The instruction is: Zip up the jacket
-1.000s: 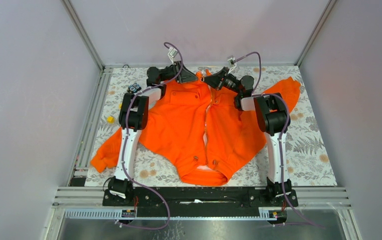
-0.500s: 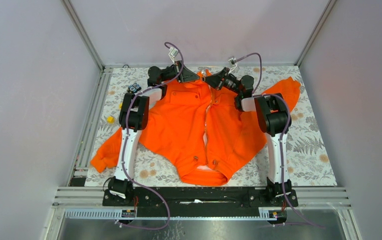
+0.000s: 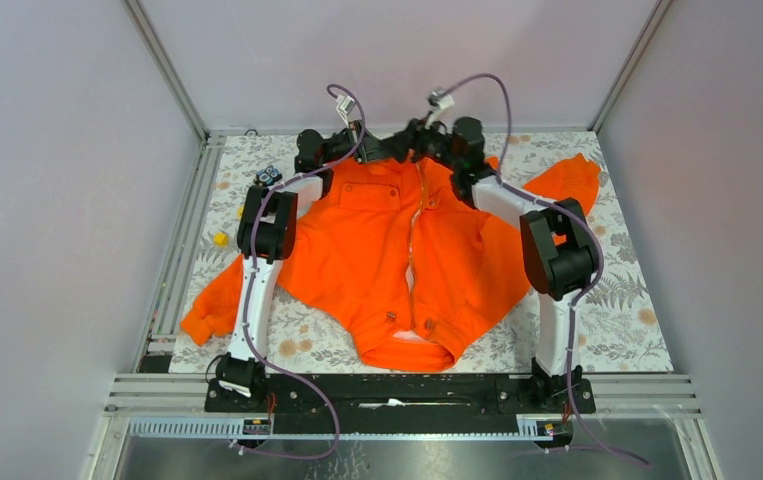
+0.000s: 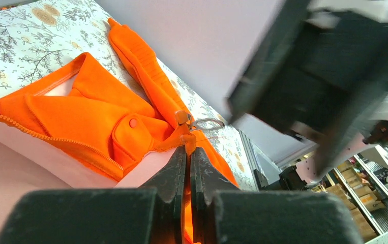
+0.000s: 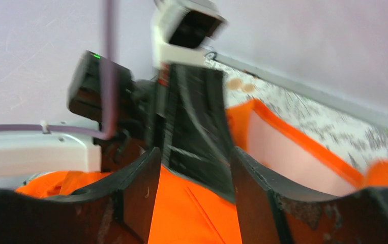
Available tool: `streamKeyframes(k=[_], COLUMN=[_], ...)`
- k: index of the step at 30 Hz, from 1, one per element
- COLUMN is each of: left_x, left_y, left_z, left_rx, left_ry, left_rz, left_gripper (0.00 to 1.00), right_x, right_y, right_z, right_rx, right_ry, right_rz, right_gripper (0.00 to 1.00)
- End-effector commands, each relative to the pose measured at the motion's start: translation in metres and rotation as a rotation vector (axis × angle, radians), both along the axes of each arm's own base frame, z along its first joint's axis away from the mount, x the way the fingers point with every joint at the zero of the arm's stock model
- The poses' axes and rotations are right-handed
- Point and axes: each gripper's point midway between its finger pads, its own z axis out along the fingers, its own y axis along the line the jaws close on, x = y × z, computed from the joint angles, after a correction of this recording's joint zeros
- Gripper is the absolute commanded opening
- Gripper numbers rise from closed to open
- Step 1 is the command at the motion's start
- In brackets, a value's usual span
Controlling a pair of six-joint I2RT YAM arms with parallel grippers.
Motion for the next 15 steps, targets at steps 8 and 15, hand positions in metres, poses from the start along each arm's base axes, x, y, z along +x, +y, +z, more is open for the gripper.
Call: streamKeyframes(k=[8,15], left_x=[0.0,-0.01], left_y=[0.011,0.014], left_z=[0.021,0.024], left_rx=[-0.034,-0.052], left_ry=[-0.068,-0.095], left_rz=[0.048,0.011], left_gripper=[0.0,0.0], right_x=[-0.011,0.004], right_y=[-0.006,-0.029], right_z=[0.041,0.037], right_rx=[-0.101,-0.093], right_ry=[0.015,0.082], right_rz=[-0.104,-0.248], right_gripper=[0.6,0.61])
